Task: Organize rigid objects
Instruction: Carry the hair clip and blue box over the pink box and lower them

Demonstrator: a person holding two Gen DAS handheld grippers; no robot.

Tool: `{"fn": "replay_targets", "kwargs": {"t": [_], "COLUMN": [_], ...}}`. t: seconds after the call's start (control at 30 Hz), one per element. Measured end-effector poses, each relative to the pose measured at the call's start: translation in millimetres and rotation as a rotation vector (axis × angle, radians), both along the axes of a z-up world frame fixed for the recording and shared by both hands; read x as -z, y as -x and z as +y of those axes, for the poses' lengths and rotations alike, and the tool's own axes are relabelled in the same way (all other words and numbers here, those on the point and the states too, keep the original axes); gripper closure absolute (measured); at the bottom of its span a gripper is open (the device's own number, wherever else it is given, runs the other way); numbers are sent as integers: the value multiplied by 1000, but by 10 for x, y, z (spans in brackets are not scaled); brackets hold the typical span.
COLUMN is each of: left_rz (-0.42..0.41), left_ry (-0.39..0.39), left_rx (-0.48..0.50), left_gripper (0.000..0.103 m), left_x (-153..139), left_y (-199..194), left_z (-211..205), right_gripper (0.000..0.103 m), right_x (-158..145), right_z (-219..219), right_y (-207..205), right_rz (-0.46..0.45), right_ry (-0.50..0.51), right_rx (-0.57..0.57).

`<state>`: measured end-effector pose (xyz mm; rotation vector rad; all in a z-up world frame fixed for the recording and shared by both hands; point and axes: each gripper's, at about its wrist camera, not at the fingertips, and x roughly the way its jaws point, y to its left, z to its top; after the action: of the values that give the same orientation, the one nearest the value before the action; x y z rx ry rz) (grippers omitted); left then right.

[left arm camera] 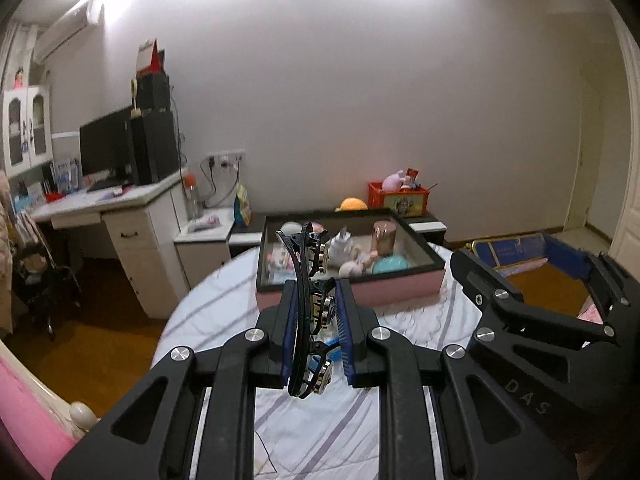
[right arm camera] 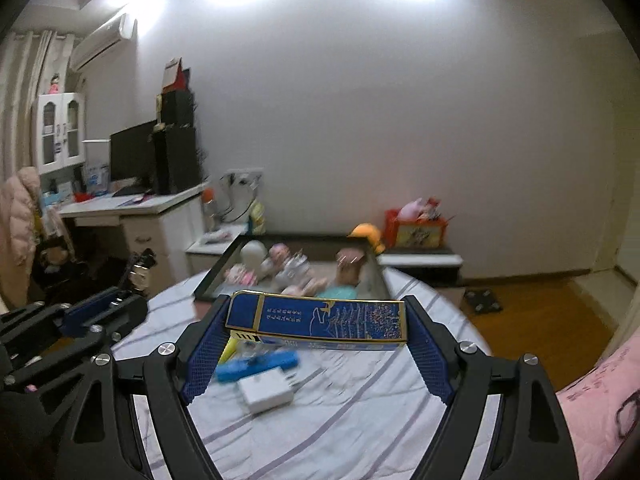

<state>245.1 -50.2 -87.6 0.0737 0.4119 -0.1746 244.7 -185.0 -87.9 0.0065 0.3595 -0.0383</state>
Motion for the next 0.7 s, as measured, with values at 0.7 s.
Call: {"fn": "replay_targets", "kwargs": {"t": [0.7], "left_rz": [-192], "left_ry": [-29], "left_rx": [-47], "left_gripper": [85], "left_x": [-428], "left_y": [-296], "left_z": [-148], "right_gripper": [19], "right_x": [-481], "right_z": [-118], "right_y": [-167], "right_rz": [-140], "right_ry": [19], "right_rx": [36]}}
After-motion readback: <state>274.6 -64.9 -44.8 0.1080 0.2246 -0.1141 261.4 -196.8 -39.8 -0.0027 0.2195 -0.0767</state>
